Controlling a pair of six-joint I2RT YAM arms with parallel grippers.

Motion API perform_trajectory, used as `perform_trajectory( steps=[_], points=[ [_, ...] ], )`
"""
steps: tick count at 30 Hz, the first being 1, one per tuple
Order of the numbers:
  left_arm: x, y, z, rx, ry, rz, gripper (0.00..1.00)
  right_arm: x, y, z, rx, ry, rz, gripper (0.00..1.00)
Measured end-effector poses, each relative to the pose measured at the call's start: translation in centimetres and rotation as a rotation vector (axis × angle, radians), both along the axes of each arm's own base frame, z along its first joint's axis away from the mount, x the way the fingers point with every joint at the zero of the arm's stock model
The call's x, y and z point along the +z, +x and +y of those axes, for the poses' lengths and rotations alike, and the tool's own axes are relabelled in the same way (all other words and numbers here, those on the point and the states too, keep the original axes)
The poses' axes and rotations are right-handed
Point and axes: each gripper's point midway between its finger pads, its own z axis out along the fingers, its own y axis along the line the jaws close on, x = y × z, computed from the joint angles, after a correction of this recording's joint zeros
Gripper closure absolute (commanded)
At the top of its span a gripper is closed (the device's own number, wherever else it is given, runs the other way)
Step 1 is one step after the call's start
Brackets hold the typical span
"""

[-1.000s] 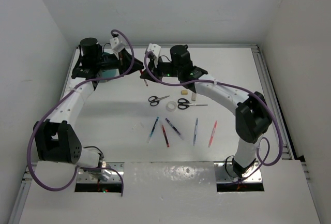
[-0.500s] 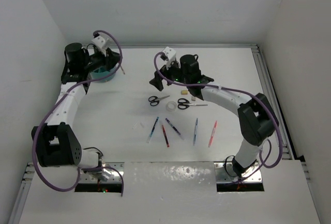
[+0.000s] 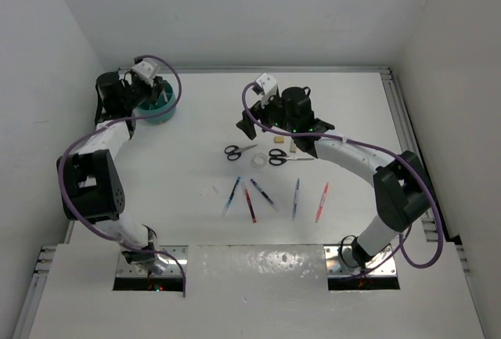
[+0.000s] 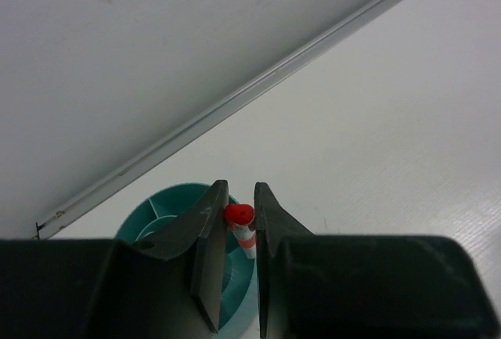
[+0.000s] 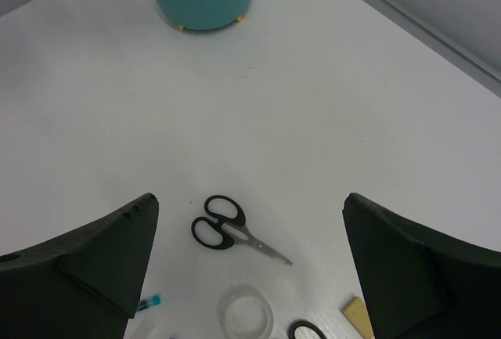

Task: Sort the stationery into containers
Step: Place the pen in the storage box.

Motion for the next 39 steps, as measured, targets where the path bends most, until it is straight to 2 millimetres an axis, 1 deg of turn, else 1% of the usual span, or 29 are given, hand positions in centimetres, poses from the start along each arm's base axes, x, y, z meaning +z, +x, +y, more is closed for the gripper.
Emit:
perform_trajectory(
  steps=[4,9,15,18,21,23,24,26,27,31,35,37,39],
  points=[
    [-1.8,1.3,0.3,-0.001,0.012,0.010,1.00,-0.4,0.1,-0.4,-0.013,-0.016,0.007,0.01],
    [-2.1,2.9,0.7,0.000,0.020,-0.012,1.00,-0.9,0.3,-0.7,-0.019,-0.034,0.013,0.01],
    [-2.6,3.5,0.8,-0.001,0.025,-0.019,1.00,-3.2,0.3,-1.0,-0.020,-0.077,0.055,0.01],
    [-3.6,3.7,0.9,-0.002,0.027,-0.001,1.00,-4.3,0.4,-1.3,-0.023,-0.100,0.075,0.01],
    [-4.7,3.8,1.0,-0.003,0.021,0.027,1.00,-4.9,0.4,-1.5,-0.024,-0.119,0.088,0.01],
    [-5.4,3.9,1.0,-0.002,0.018,0.042,0.95,-4.9,0.5,-1.7,-0.029,-0.123,0.089,0.01],
    [-5.6,3.9,1.1,0.004,0.019,0.046,0.87,-4.8,0.6,-1.7,-0.030,-0.124,0.089,0.01],
    [-6.1,4.2,1.3,0.021,0.028,0.052,0.77,-4.7,0.7,-1.7,-0.032,-0.126,0.087,0.01],
    [-6.4,4.3,1.4,0.030,0.030,0.055,0.66,-4.6,0.7,-1.7,-0.034,-0.127,0.086,0.01],
    [-7.6,4.7,1.8,0.056,0.039,0.074,0.44,-4.5,0.9,-1.8,-0.031,-0.144,0.072,0.01],
    [-7.8,4.9,1.9,0.062,0.048,0.076,0.37,-4.7,0.8,-2.0,-0.031,-0.157,0.075,0.01],
    [-7.2,5.1,1.7,0.058,0.050,0.065,0.34,-4.8,0.8,-2.1,-0.031,-0.160,0.079,0.01],
    [-6.3,5.5,1.4,0.052,0.048,0.046,0.32,-4.8,0.7,-2.1,-0.031,-0.160,0.079,0.01]
  ],
)
